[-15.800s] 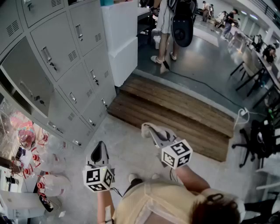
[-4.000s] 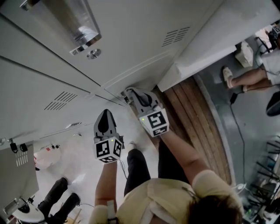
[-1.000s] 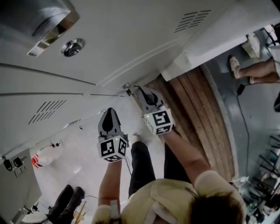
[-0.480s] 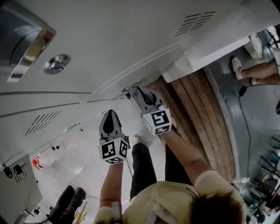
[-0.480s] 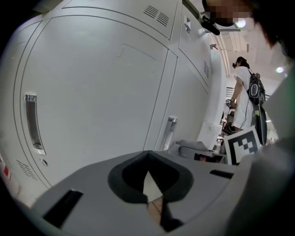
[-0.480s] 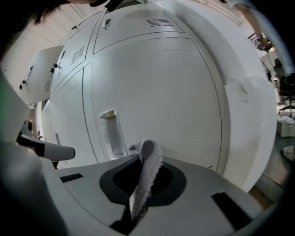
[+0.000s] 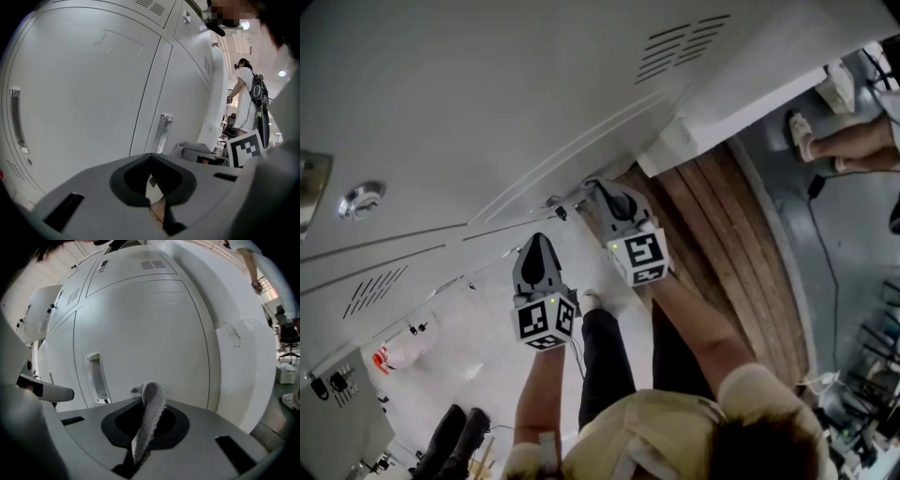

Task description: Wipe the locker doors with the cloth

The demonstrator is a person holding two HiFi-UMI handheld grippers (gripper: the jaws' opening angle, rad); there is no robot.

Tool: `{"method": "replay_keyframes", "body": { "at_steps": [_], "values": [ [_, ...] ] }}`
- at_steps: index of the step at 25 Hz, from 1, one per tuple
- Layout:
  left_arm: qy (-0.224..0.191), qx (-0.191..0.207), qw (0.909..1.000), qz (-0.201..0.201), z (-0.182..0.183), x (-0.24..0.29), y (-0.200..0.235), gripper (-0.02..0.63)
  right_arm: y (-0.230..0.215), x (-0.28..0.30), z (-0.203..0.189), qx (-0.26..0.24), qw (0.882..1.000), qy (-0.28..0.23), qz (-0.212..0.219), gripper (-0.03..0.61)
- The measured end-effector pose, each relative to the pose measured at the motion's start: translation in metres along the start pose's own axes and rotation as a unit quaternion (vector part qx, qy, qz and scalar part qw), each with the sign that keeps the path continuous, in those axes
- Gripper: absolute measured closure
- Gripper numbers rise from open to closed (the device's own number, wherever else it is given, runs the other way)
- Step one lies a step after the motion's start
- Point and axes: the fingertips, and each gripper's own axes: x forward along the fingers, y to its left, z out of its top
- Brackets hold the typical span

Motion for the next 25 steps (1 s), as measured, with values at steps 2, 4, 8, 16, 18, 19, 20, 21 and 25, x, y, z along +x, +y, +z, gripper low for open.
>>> {"method": "replay_keyframes", "body": {
  "at_steps": [2,4,8,16,18,19,20,21,25],
  "values": [
    [0.0,0.003,1.0,-0.004,0.001,0.004,-0.004,0.626,-0.008,0.0,0.0,0.005,1.0,-0.007,-0.01,0.563],
    [0.001,0.005,1.0,-0.007,0.001,0.007,-0.008,0.626,-0.016,0.0,-0.001,0.004,1.0,-0.009,-0.018,0.563],
    [0.004,0.009,0.9999,-0.012,0.0,0.012,-0.015,0.626,-0.033,-0.002,-0.002,0.004,0.999,-0.004,-0.035,0.563],
    [0.01,0.016,0.9995,-0.024,-0.001,0.023,-0.029,0.626,-0.07,-0.004,-0.004,0.003,0.997,-0.001,-0.072,0.563],
    [0.01,0.018,0.9995,-0.025,0.0,0.025,-0.03,0.626,-0.077,-0.004,-0.004,0.003,0.997,0.0,-0.081,0.563],
    [0.01,0.018,0.9995,-0.025,0.001,0.025,-0.03,0.626,-0.08,-0.005,-0.004,0.003,0.996,0.001,-0.085,0.563],
    [0.01,0.019,0.9995,-0.025,0.001,0.025,-0.03,0.626,-0.083,-0.005,-0.004,0.001,0.996,0.001,-0.089,0.563],
    [0.01,0.019,0.9995,-0.025,0.002,0.026,-0.03,0.626,-0.086,-0.005,-0.004,0.0,0.996,0.002,-0.093,0.563],
    [0.006,0.022,0.9994,-0.028,0.006,0.027,-0.031,0.626,-0.096,-0.008,-0.002,0.0,0.994,0.004,-0.111,0.563]
  ]
}}
